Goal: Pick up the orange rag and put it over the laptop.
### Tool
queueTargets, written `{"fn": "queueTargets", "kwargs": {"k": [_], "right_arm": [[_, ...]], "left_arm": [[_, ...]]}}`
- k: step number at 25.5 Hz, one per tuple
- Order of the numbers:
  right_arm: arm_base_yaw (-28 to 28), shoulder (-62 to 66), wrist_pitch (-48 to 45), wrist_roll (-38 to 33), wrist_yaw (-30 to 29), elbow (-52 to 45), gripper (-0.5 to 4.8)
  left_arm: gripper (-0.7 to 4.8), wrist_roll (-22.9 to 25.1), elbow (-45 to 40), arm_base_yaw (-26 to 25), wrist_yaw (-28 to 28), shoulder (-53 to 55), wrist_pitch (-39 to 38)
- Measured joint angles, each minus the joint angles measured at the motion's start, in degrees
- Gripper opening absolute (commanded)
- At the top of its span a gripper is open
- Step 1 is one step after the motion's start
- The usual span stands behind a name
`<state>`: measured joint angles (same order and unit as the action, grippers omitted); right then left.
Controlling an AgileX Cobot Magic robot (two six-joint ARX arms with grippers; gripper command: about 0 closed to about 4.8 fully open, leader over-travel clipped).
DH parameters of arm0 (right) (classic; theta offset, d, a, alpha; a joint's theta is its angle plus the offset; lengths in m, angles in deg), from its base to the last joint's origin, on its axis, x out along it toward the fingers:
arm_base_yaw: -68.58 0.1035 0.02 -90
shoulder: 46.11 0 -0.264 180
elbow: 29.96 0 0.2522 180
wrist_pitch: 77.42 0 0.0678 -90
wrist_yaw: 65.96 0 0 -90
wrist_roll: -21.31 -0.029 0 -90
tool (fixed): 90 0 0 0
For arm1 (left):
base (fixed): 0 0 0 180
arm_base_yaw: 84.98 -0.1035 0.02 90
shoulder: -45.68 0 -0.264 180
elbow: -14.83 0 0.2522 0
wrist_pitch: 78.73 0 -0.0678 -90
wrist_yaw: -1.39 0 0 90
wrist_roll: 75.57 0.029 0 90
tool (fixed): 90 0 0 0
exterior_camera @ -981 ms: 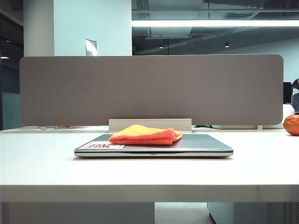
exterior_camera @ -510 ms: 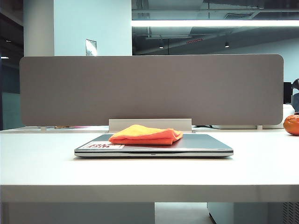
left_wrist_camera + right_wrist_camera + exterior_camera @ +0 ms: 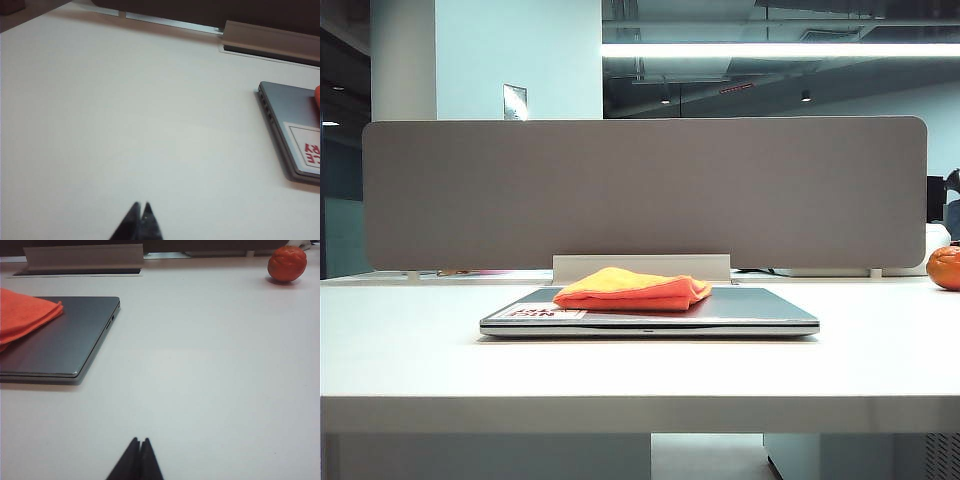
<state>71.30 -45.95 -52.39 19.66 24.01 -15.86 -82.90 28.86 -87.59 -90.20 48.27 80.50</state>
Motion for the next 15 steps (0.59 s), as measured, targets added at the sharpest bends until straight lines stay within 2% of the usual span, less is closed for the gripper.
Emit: {"fn": "queueTargets", "kwargs": {"k": [5, 15], "right_arm": [[0.0, 0.0, 0.0, 0.0, 0.0, 0.0, -0.05], [0.0, 0.0, 0.0, 0.0, 0.0, 0.0, -0.05]], "left_arm": [[-0.06, 3.7, 0.2, 4.7, 0.2, -2.4, -3.3], [-0.06, 5.2, 0.2, 4.8, 0.2, -2.4, -3.3]]}}
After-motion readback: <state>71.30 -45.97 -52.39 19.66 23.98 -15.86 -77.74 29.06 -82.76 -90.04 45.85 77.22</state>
